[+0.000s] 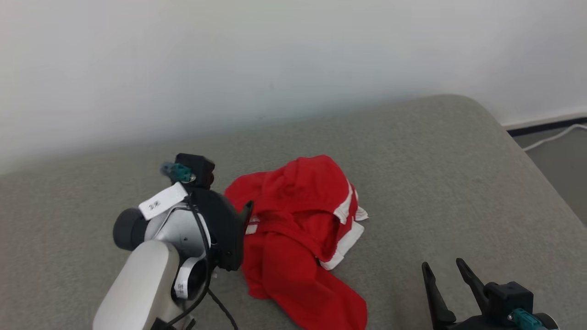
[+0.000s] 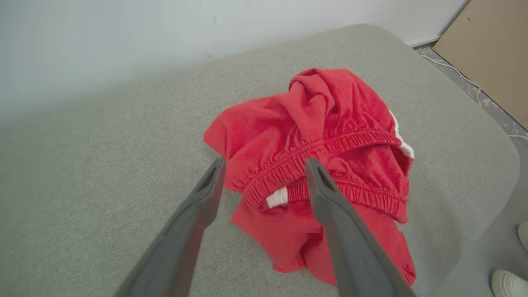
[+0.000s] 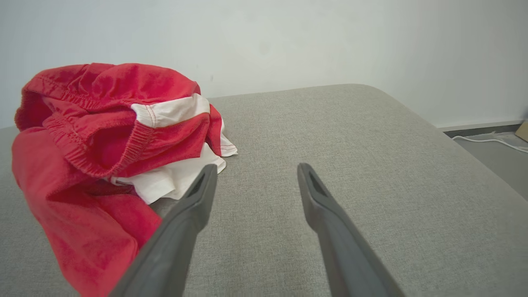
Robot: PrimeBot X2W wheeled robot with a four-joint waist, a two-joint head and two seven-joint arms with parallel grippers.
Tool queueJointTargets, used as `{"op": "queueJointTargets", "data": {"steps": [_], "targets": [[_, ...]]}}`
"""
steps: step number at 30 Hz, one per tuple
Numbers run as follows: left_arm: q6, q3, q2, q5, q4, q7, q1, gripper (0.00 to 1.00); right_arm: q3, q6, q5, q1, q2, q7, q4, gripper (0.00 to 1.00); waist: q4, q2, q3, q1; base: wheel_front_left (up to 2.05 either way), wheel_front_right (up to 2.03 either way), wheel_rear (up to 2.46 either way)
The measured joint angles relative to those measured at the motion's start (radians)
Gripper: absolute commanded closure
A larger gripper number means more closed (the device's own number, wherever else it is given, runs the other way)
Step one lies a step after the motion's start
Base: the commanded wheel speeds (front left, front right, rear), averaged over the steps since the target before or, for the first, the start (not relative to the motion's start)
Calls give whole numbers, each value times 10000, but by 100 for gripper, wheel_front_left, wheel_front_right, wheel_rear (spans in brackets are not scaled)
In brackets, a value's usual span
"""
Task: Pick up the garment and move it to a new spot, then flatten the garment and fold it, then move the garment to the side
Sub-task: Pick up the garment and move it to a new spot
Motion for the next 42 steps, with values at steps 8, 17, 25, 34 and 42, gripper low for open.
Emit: {"op": "queueJointTargets", "data": {"steps": [8,17,25,34,42], "targets": [[6,-121,-142,-48,991,1103,-840,0,58,38,0,-194,6,2,84,0,-886,0,401,0,0,0,0],[-92,-278,-324,-48,1820,1580,-1540,100,2,8,15,-243,84,-65,219,0,-1379,0,952,0,0,0,0],[-184,-299,-410,-121,2236,1423,-1962,100,33,-4,17,-426,130,-130,472,0,-1233,0,784,-1,0,0,0],[19,113,-642,-211,2100,17,-3235,100,15,-6,17,-388,128,-199,577,0,-1015,0,431,-2,0,0,0],[92,6,-679,-213,2069,-637,-3617,100,73,-4,17,-387,130,-217,623,0,-883,0,215,-3,0,0,0]]}}
